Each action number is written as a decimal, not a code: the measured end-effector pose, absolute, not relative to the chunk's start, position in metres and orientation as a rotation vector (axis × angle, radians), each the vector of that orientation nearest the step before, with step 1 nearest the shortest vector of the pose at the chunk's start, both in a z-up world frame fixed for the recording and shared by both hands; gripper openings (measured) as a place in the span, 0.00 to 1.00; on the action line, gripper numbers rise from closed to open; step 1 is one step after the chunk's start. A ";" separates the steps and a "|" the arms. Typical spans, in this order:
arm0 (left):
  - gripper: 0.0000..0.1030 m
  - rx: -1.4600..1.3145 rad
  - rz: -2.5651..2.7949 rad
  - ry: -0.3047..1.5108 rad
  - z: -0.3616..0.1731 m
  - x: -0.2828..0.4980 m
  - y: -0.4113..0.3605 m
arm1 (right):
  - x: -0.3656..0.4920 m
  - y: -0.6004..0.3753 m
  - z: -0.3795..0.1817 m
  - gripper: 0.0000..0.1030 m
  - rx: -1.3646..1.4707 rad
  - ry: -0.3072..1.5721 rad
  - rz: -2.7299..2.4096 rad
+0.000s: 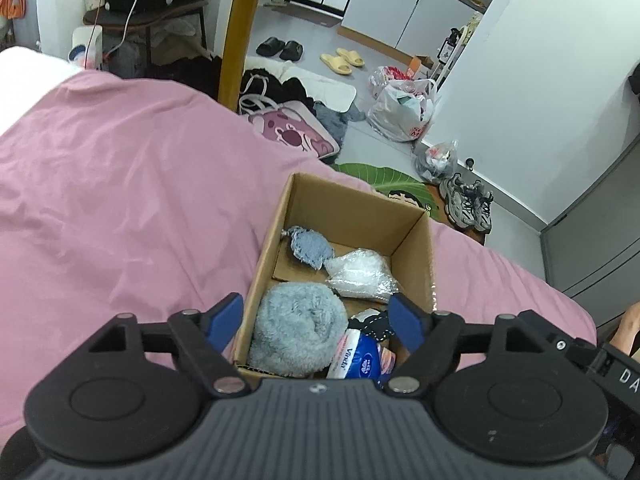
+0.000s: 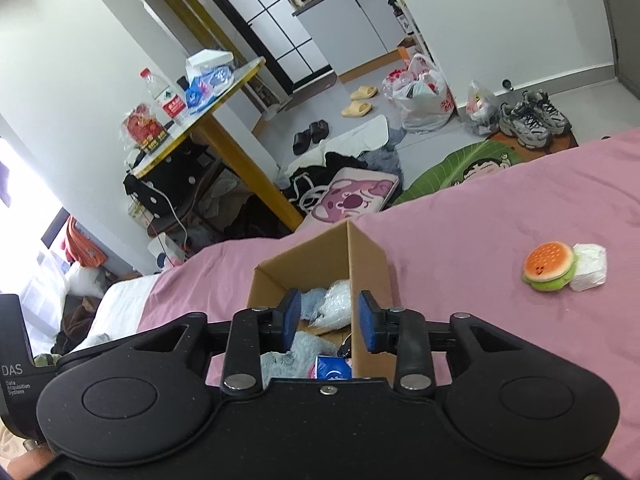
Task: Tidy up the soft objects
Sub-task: 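Open left tool to drop the tissue pack in the box while right tool drops the keychain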
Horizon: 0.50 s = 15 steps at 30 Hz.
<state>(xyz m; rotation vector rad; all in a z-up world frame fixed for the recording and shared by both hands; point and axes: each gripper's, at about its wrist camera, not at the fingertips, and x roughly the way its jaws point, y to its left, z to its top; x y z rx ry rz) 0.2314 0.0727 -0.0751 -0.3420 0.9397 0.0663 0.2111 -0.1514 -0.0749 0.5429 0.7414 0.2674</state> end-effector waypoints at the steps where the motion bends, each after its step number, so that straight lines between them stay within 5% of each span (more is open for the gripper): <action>1: 0.78 -0.335 0.065 0.936 -0.073 0.230 0.071 | 0.210 -0.154 -0.074 0.36 0.543 0.738 0.265; 15: 0.94 -0.183 0.071 0.923 -0.054 0.210 0.033 | 0.189 -0.190 -0.060 0.83 0.479 0.740 0.282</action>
